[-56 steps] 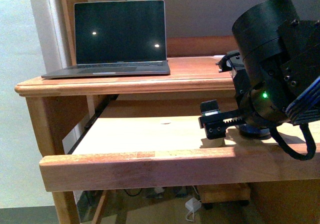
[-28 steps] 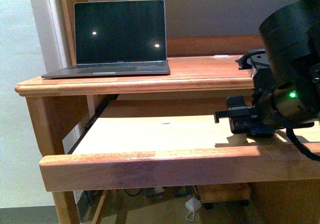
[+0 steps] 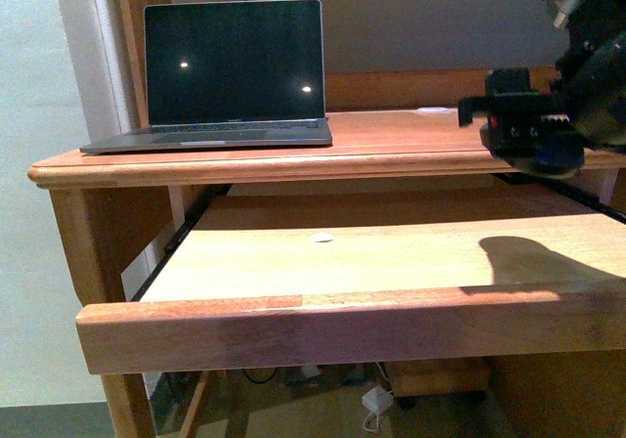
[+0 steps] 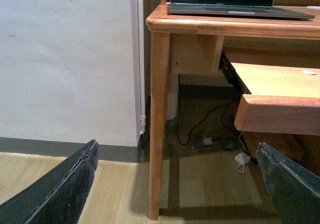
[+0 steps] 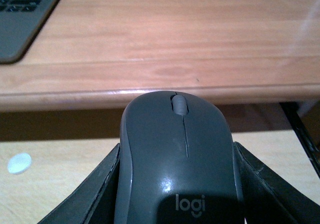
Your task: Place mouse
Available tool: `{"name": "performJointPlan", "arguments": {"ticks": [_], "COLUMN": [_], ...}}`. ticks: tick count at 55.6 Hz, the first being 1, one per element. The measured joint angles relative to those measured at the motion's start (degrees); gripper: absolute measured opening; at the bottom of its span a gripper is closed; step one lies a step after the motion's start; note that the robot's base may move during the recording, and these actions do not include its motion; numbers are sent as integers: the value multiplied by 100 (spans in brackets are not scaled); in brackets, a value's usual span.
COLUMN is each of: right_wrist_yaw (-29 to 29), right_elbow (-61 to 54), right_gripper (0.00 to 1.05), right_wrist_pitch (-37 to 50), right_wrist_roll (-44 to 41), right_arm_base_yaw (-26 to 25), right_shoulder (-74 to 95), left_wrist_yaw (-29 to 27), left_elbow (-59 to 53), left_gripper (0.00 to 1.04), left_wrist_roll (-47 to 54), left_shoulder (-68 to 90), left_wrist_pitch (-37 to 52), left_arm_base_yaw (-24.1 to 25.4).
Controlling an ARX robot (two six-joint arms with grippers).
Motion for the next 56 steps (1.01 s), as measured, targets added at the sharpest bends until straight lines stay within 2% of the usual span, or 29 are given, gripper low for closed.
{"name": "performJointPlan", "arguments": {"ticks": [8, 19, 34, 44, 52, 54, 56], "right_wrist_yaw": [487, 1121, 1401, 1493, 1576, 1576, 1580], "right_elbow": [1690, 3550, 5375, 6234, 6494, 6498, 6496], "right_gripper": [56, 56, 56, 56, 56, 58, 65], "right_wrist_pitch": [-673, -1213, -1744, -2048, -2085, -2083, -2068], "right_wrist_roll": [70, -42, -258, -192, -149, -144, -118], "right_arm_base_yaw": [321, 415, 389, 546, 636, 651, 662], "right_shoulder": [1158, 2490, 3724, 4363, 4599, 4601, 4605], "left_wrist_yaw": [0, 2, 0, 0, 0, 0, 0], "left_elbow": [0, 0, 0, 0, 0, 0, 0], "left_gripper": [97, 97, 97, 97, 97, 97, 97], "left_wrist_roll": [0, 0, 0, 0, 0, 0, 0], "left_shoulder": [0, 0, 0, 0, 0, 0, 0], "left_wrist_pitch": [0, 0, 0, 0, 0, 0, 0], "left_arm_base_yaw": [0, 0, 0, 0, 0, 0, 0]}}
